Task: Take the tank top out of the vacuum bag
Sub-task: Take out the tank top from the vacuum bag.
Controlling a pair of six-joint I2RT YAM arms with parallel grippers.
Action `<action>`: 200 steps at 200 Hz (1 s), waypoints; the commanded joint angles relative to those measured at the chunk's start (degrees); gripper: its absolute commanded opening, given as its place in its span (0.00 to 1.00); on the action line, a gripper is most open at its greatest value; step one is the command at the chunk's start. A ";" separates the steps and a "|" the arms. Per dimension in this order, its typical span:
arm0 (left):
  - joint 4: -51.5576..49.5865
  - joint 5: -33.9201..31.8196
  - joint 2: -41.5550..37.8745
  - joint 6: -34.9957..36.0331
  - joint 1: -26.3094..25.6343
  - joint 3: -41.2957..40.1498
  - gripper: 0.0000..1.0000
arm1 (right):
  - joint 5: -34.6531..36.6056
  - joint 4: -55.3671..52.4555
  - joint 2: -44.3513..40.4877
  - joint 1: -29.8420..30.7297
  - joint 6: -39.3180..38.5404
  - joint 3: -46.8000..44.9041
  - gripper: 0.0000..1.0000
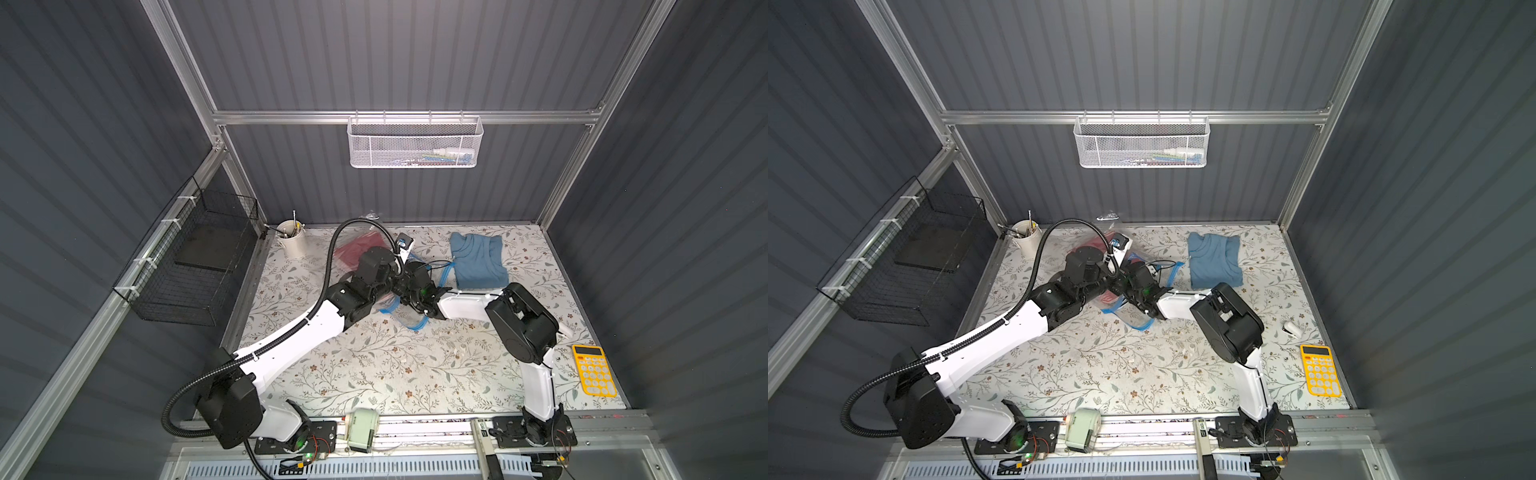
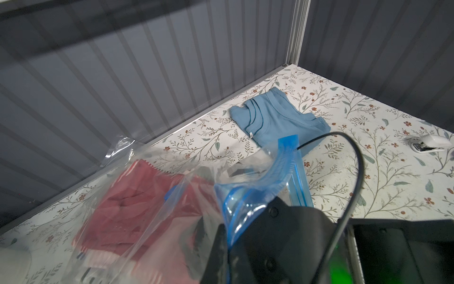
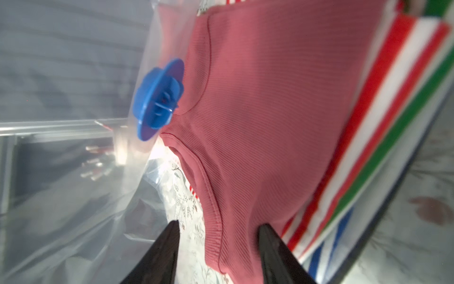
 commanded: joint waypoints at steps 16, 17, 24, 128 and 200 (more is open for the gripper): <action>0.78 -0.14 -1.79 0.53 0.38 -0.19 0.00 | -1.27 -0.73 3.13 -0.21 -0.52 1.70 0.53; 0.78 -0.18 -1.79 0.57 0.37 -0.31 0.00 | -1.29 -0.74 3.15 -0.16 -0.45 1.69 0.53; 0.78 -0.14 -1.78 0.52 0.37 -0.32 0.00 | -1.24 -0.60 3.16 -0.20 -0.45 1.53 0.53; 0.70 -0.18 -1.53 0.69 0.38 -0.25 0.00 | -1.24 -0.84 1.67 0.51 0.83 -2.53 0.54; 0.87 -1.36 -2.13 1.40 0.37 -0.61 0.00 | -2.62 -3.39 4.69 -0.28 -0.42 2.69 0.43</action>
